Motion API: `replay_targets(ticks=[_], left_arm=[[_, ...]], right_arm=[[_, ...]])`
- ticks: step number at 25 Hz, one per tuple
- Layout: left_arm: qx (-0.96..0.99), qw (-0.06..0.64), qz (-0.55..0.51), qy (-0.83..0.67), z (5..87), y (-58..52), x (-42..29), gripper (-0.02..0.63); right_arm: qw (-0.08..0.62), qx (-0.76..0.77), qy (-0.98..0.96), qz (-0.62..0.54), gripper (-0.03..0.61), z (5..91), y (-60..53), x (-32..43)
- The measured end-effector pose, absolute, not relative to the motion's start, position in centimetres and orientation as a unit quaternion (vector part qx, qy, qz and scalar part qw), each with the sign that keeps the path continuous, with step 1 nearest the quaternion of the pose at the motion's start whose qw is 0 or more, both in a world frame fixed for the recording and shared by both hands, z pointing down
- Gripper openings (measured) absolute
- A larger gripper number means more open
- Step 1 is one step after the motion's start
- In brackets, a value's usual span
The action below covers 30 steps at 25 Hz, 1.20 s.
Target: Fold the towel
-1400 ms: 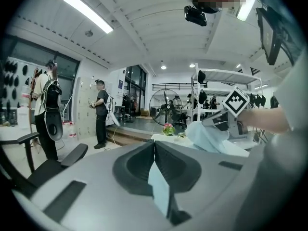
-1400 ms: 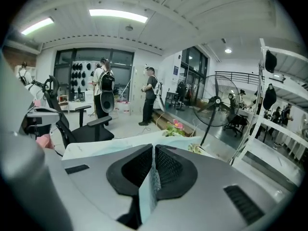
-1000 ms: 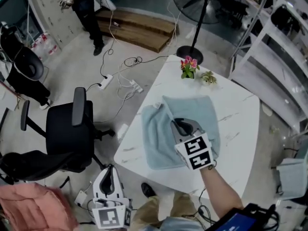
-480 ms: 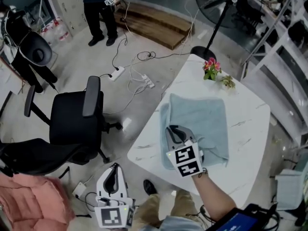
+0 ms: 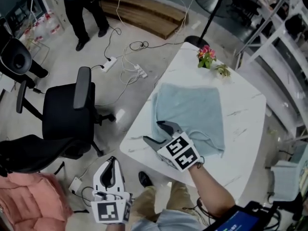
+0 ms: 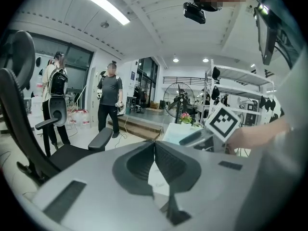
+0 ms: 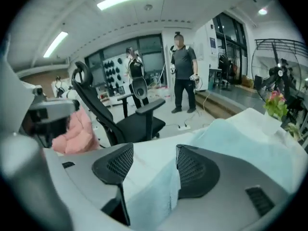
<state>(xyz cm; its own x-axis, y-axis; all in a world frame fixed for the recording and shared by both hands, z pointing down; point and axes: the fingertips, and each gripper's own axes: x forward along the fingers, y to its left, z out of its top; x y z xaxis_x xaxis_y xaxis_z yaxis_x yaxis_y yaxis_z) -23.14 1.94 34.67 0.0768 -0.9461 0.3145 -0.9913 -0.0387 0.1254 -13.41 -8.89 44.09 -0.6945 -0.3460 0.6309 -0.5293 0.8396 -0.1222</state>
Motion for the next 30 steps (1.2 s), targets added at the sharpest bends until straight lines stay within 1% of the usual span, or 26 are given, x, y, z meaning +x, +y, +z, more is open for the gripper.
replay_targets(ticks=[3, 5, 9, 13, 15, 16, 17, 18, 26, 30], left_arm=[[0.740, 0.141, 0.060, -0.655, 33.7, 0.8, -21.1, 0.008], [0.748, 0.146, 0.062, -0.644, 33.4, 0.3, -19.9, 0.009], [0.756, 0.144, 0.063, -0.636, 33.1, -0.2, -18.7, 0.008], [0.756, 0.155, 0.080, -0.630, 34.6, 0.8, -18.5, 0.009], [0.756, 0.160, 0.081, -0.630, 35.3, 1.2, -18.6, 0.008], [0.755, 0.159, 0.079, -0.631, 35.4, 1.3, -18.7, 0.009], [0.753, 0.159, 0.078, -0.633, 35.5, 1.3, -18.9, 0.008], [0.752, 0.159, 0.078, -0.635, 35.6, 1.4, -19.1, 0.009], [0.754, 0.144, 0.050, -0.639, 33.2, 1.4, -20.0, 0.008], [0.758, 0.140, 0.044, -0.635, 32.6, 1.4, -20.2, 0.008]], right_arm=[[0.275, 0.246, -0.921, 0.127, 0.291, 39.0, -8.7, -10.9], [0.287, 0.253, -0.917, 0.111, 0.291, 38.3, -8.3, -8.2], [0.343, 0.244, -0.902, 0.092, 0.242, 42.4, -5.5, -4.1], [0.367, 0.245, -0.897, 0.036, 0.203, 46.1, -4.2, -3.3], [0.384, 0.260, -0.886, 0.008, 0.173, 47.1, -5.2, -2.9], [0.393, 0.268, -0.880, 0.000, 0.133, 47.4, -5.7, -2.7], [0.398, 0.272, -0.876, -0.002, 0.070, 47.7, -6.1, -2.6], [0.400, 0.270, -0.876, -0.002, 0.034, 47.9, -6.1, -2.7], [0.389, 0.204, -0.898, 0.019, 0.026, 42.9, -0.5, -7.8], [0.403, 0.190, -0.895, 0.025, 0.029, 44.0, 1.6, -10.2]])
